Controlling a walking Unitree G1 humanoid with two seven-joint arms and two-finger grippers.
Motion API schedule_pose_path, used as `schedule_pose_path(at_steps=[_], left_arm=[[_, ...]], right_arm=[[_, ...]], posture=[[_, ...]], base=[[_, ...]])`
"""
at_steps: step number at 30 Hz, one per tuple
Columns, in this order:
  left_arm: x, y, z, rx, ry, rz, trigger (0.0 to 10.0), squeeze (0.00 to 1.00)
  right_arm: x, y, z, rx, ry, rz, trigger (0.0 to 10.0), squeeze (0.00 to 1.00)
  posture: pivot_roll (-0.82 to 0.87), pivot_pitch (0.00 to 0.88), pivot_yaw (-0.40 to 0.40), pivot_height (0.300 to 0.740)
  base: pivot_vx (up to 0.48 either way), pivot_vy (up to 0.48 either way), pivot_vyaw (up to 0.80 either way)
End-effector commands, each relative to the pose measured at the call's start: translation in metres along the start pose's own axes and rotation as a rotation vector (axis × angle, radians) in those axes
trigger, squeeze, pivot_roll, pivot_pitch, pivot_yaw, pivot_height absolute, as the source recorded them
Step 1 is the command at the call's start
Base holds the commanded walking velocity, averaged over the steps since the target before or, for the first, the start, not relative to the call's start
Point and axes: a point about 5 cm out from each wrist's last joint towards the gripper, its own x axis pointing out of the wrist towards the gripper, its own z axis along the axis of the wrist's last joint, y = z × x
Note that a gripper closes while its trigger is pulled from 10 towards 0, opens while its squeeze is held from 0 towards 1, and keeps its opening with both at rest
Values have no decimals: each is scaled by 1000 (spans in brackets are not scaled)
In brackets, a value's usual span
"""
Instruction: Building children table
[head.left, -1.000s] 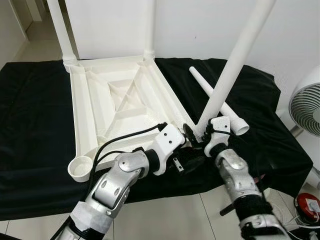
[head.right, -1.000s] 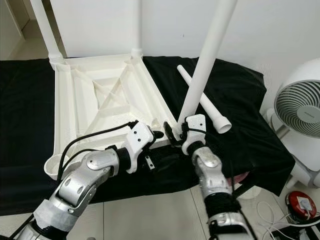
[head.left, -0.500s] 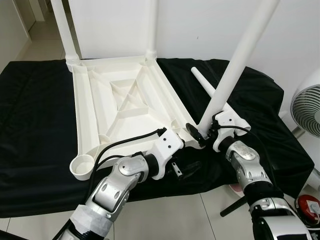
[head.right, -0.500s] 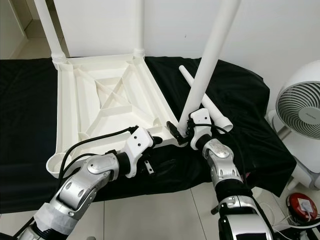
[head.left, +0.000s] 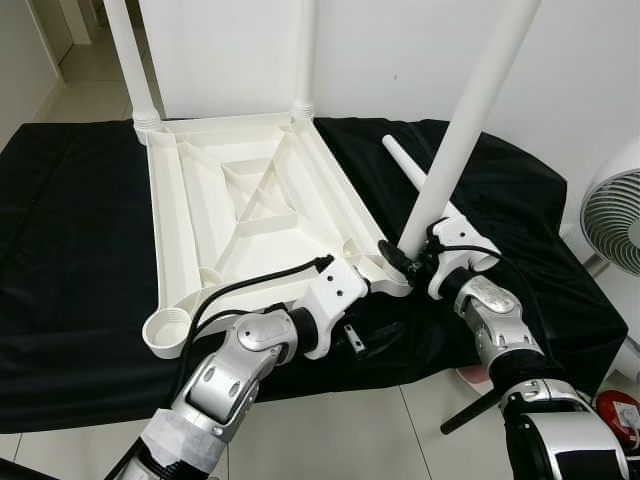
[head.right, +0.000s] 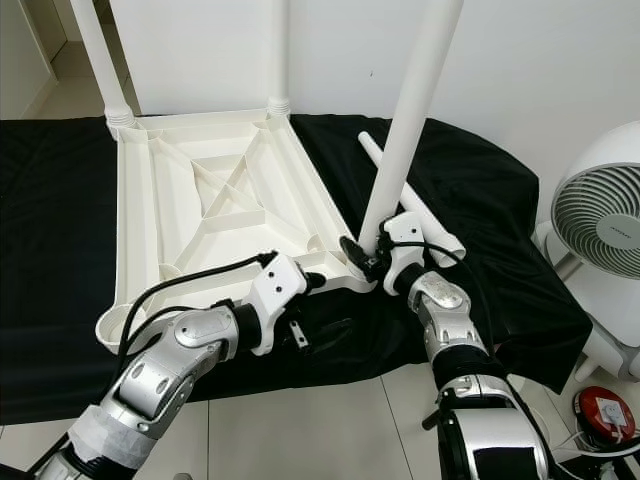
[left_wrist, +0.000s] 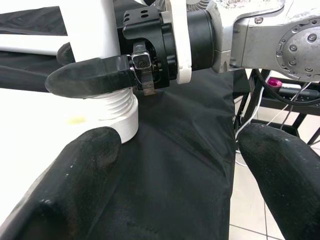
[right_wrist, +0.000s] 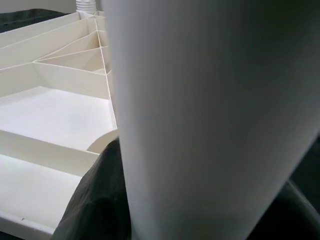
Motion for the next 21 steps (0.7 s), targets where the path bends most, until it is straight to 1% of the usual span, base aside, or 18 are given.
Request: schedule_pose_path(at_steps=[1,4,5,7,10,12,15,19,21], left_arm=[[2,1,2,21,-4,6,10000,0],[2,1,2,21,-5,5,10000,0],[2,0,3,21,-6,4,10000,0],[2,0,3,21,-6,4,10000,0],[2,-1,4,23,-10,-2,10000,0],[2,-1,4,23,-11,-6,10000,0],[2,-2,4,22,-11,-7,10000,0],[2,-1,4,24,-10,-6,10000,0],[2,-1,4,24,-10,-6,10000,0]], right_arm=[[-6,4,-18,16,84,10,10000,0],[-7,5,-22,35,93,-9,10000,0],[-9,5,-26,56,99,-26,10000,0],[-9,5,-26,56,99,-26,10000,0],[-12,8,-38,131,115,-73,10000,0],[-14,10,-42,164,118,-104,10000,0],[-14,10,-43,171,116,-120,10000,0],[-10,13,-42,183,106,-184,10000,0],[-10,13,-42,183,106,-184,10000,0]], posture=[[-77,0,-57,740],[-79,0,-57,740],[-81,0,-55,740],[-81,0,-55,740],[-84,0,-50,740],[-85,0,-50,740],[-85,0,-49,740],[-82,0,-56,740],[-82,0,-56,740]], base=[[0,0,0],[0,0,0],[0,0,0],[0,0,0],[0,0,0],[0,0,0],[0,0,0],[0,0,0],[0,0,0]])
